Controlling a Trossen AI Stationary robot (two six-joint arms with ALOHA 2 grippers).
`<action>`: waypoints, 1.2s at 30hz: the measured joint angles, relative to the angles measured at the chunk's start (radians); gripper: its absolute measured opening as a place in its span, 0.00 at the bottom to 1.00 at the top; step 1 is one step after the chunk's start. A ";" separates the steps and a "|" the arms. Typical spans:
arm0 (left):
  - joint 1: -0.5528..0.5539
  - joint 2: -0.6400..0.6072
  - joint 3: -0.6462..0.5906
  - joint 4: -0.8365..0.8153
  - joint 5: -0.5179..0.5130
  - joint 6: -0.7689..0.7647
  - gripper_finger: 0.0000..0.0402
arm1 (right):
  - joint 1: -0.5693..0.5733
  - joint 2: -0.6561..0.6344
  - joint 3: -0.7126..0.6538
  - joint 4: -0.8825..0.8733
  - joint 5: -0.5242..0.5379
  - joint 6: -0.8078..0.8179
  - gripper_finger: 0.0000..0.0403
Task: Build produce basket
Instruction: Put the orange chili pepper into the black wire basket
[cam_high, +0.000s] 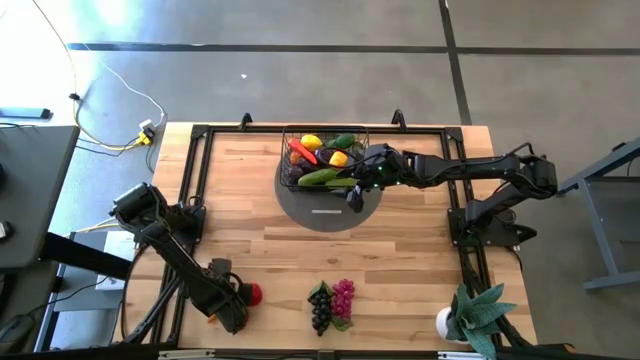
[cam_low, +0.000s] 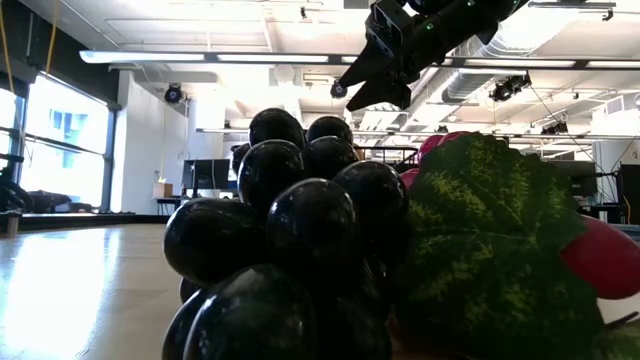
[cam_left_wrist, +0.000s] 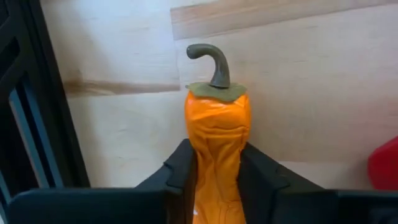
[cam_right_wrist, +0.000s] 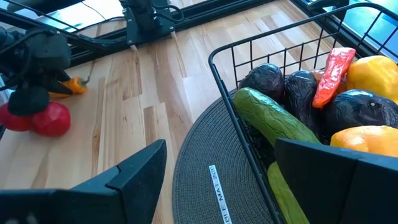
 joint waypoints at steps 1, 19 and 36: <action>0.000 -0.003 -0.001 -0.001 -0.004 0.001 0.18 | 0.000 0.000 0.000 0.000 0.000 0.000 0.70; 0.089 -0.352 -0.002 -0.243 -0.367 0.060 0.19 | 0.011 0.000 0.000 -0.001 -0.002 0.044 0.70; 0.553 -0.647 -0.002 -0.239 -0.761 0.807 0.19 | 0.159 0.000 0.000 -0.012 0.008 0.165 0.70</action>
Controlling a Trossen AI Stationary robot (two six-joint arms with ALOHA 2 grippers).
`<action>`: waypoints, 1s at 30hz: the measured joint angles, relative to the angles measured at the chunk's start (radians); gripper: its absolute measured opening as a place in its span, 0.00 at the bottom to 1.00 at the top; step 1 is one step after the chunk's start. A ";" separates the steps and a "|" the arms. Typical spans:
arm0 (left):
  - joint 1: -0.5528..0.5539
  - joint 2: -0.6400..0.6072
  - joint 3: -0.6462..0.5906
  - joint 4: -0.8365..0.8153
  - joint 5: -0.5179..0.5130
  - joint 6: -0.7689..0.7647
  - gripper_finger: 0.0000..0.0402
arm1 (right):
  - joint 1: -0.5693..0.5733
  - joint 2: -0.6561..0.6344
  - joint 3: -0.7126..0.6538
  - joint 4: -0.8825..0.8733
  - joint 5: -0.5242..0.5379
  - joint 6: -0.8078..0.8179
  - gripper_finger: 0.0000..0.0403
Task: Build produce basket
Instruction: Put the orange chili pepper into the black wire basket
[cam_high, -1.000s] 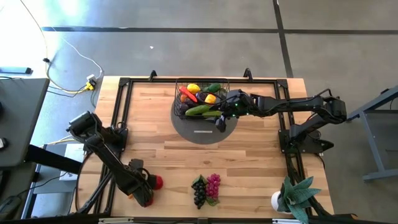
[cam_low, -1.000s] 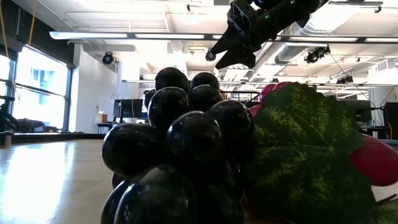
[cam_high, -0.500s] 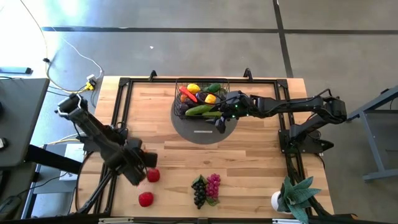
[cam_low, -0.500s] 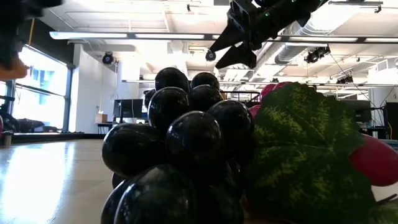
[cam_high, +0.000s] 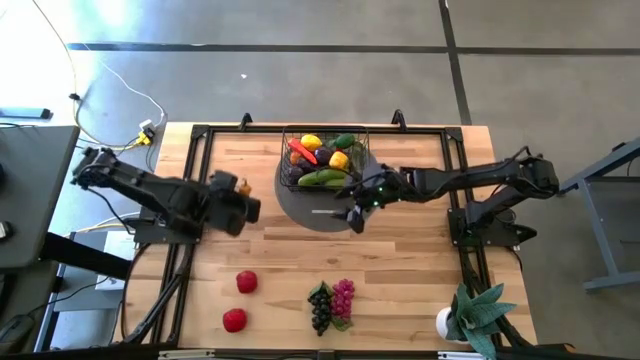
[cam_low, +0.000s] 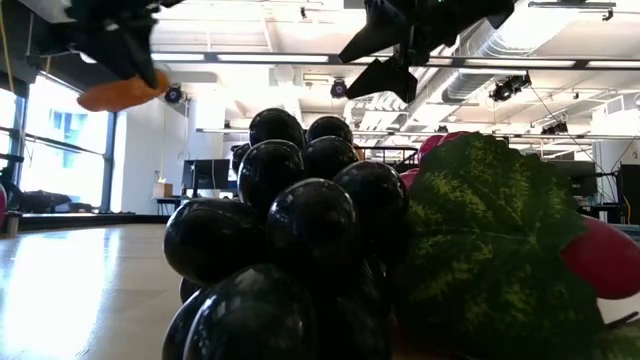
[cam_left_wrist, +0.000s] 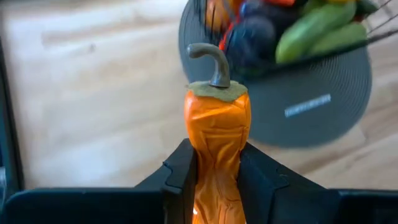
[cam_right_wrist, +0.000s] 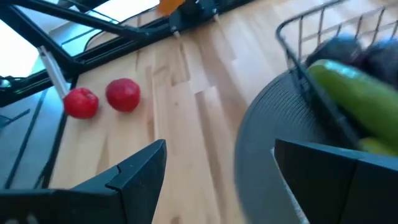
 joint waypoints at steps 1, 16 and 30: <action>0.034 -0.009 0.000 0.023 -0.005 0.062 0.19 | 0.008 0.000 0.000 -0.006 0.001 0.024 0.70; 0.476 -0.019 0.001 0.588 0.141 0.913 0.19 | 0.147 0.000 0.000 -0.155 0.035 0.475 0.70; 0.675 0.126 0.001 1.004 0.279 1.255 0.19 | 0.279 0.000 0.000 -0.250 0.096 0.973 0.70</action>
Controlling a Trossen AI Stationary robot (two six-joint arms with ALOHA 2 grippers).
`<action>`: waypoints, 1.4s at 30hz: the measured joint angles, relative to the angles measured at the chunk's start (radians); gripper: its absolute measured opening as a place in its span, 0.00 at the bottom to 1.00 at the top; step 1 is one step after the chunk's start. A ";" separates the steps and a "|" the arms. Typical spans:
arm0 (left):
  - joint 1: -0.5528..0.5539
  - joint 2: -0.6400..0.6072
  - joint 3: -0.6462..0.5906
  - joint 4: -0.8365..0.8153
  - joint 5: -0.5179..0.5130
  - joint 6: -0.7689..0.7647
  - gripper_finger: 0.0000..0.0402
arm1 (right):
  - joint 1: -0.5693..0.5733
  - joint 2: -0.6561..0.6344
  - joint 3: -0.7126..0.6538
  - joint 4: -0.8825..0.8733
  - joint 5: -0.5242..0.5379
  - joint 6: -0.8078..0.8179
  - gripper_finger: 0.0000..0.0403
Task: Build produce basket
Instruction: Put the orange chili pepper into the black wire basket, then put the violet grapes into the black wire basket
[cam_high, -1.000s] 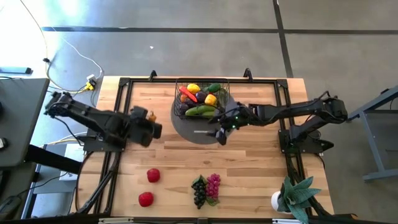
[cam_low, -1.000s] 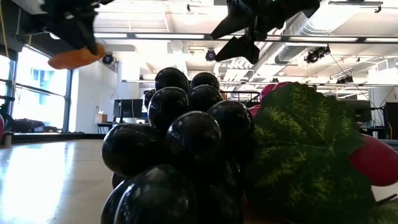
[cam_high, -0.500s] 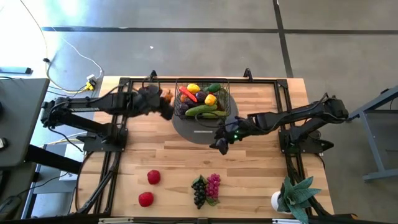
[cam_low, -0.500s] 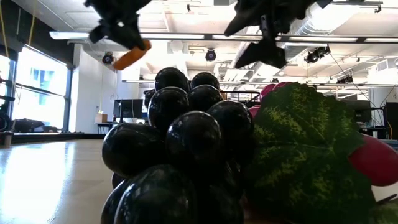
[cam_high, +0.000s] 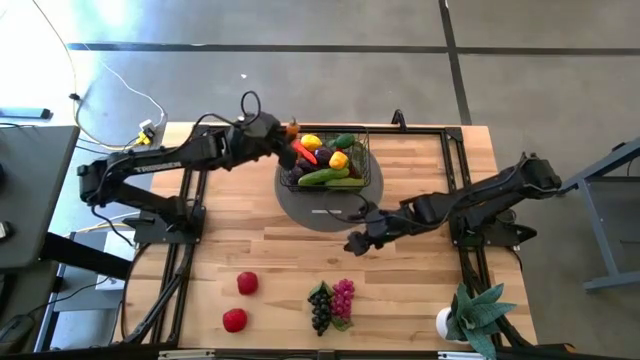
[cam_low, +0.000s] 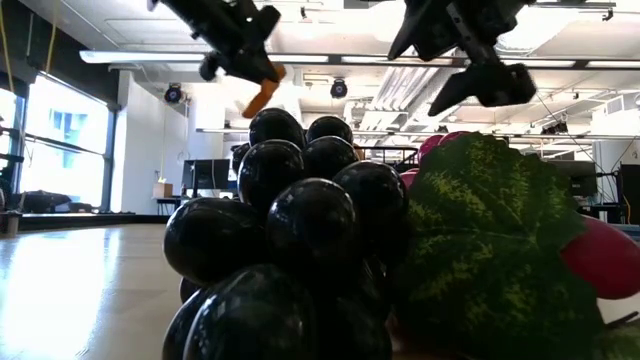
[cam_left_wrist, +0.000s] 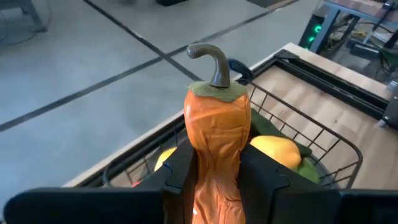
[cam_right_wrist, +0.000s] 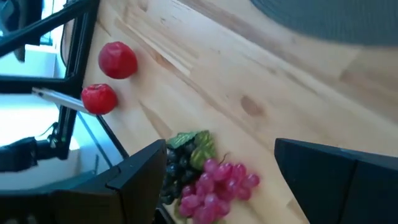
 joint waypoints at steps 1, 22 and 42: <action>0.010 0.014 0.000 0.017 0.016 0.011 0.19 | 0.008 0.000 0.000 -0.003 0.000 0.031 0.70; 0.114 0.178 0.000 0.119 0.198 0.086 0.56 | 0.186 0.090 -0.001 0.036 0.049 0.357 0.70; -0.058 -0.086 0.002 -0.258 0.233 -0.188 0.56 | 0.262 0.223 -0.001 0.213 0.017 0.386 0.70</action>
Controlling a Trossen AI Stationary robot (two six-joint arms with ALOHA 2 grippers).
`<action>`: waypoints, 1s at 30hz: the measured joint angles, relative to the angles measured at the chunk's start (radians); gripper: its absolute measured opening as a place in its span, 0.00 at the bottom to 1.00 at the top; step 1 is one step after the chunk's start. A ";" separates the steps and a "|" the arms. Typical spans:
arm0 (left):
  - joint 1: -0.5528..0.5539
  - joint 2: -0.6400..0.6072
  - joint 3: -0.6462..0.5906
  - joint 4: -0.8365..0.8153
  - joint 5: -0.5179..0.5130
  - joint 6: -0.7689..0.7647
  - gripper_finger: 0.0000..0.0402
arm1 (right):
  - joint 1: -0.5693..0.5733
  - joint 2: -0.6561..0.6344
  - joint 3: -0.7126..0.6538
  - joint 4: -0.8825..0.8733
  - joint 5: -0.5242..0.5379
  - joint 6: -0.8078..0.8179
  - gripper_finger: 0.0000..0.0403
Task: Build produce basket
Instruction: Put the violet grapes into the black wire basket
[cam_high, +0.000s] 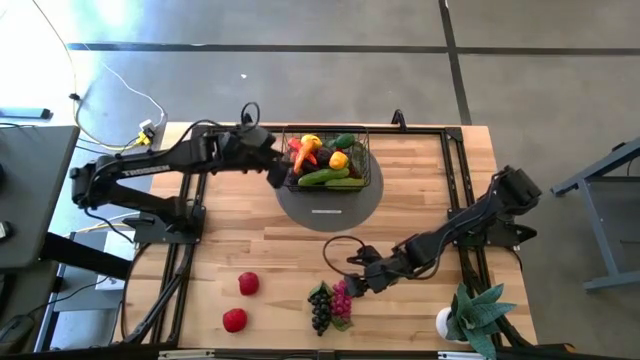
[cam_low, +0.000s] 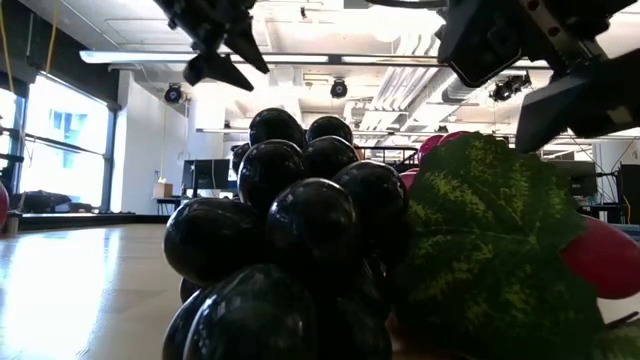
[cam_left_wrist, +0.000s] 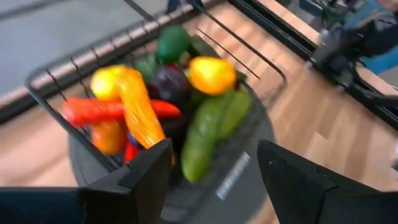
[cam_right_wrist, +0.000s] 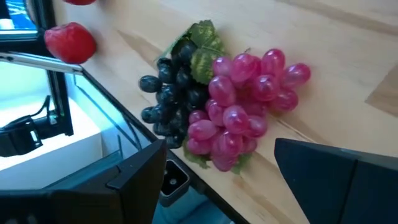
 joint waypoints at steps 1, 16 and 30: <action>-0.018 -0.007 0.000 -0.012 -0.001 -0.016 0.56 | 0.000 0.005 0.000 0.005 0.000 0.000 0.70; -0.286 -0.019 0.000 -0.182 -0.107 -0.194 0.55 | -0.003 0.108 0.000 0.064 -0.022 0.049 0.70; -0.343 -0.019 -0.001 -0.190 -0.171 -0.225 0.55 | -0.043 0.191 0.000 0.131 -0.018 0.050 0.70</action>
